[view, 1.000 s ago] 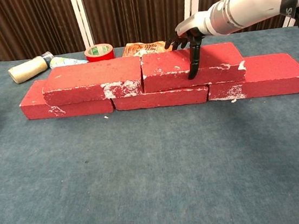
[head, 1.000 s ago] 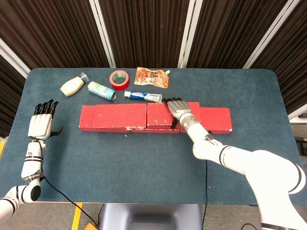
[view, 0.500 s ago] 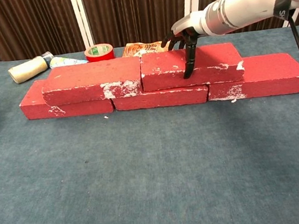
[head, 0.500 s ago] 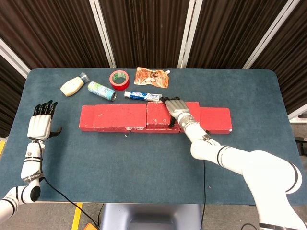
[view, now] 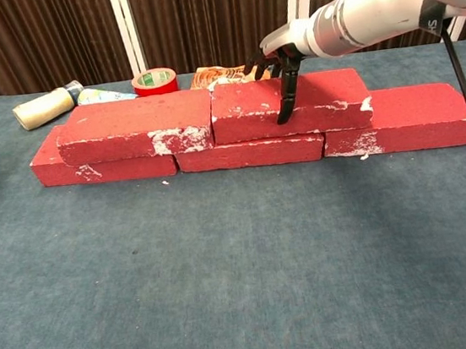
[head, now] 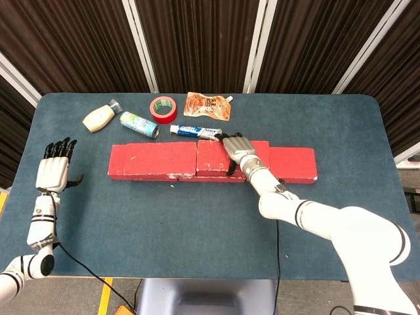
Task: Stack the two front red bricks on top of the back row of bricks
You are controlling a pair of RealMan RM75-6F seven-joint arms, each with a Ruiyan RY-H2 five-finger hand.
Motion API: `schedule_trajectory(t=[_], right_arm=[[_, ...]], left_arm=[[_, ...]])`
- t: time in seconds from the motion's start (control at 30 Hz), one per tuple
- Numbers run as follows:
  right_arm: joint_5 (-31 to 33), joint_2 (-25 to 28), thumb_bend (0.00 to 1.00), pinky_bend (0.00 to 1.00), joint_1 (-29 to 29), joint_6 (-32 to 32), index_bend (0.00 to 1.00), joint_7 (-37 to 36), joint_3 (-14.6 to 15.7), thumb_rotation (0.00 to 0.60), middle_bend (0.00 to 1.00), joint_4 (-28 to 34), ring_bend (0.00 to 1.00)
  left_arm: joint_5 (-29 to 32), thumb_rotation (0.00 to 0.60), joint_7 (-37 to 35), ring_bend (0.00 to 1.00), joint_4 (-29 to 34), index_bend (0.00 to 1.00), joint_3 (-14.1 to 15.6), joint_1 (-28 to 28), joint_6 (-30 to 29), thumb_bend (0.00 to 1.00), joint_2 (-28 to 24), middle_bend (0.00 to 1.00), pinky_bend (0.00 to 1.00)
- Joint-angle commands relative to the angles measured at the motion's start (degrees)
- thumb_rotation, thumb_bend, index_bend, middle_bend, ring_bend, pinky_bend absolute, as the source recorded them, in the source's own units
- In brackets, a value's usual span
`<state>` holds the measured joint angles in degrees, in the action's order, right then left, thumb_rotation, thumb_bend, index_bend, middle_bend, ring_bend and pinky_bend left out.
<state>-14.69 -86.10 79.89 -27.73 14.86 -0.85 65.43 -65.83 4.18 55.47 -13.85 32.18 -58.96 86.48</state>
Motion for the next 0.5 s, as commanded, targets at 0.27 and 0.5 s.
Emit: schedule_trajectory(t=[0.27, 0.5], right_arm=[[0.3, 0.7, 0.02, 0.00, 0.0, 0.4, 0.04, -0.2, 0.0, 0.600, 0.11, 0.9, 0.08], [0.3, 2.0, 0.00, 0.00, -0.3, -0.1, 0.04, -0.6, 0.0, 0.600, 0.09, 2.6, 0.06]], left_arm=[[0.0, 0.600, -0.4, 0.00, -0.5, 0.00, 0.0, -0.1, 0.0, 0.28, 0.1, 0.00, 0.00], [-0.2, 0.600, -0.5, 0.00, -0.5, 0.00, 0.1, -0.3, -0.1, 0.28, 0.1, 0.00, 0.00]])
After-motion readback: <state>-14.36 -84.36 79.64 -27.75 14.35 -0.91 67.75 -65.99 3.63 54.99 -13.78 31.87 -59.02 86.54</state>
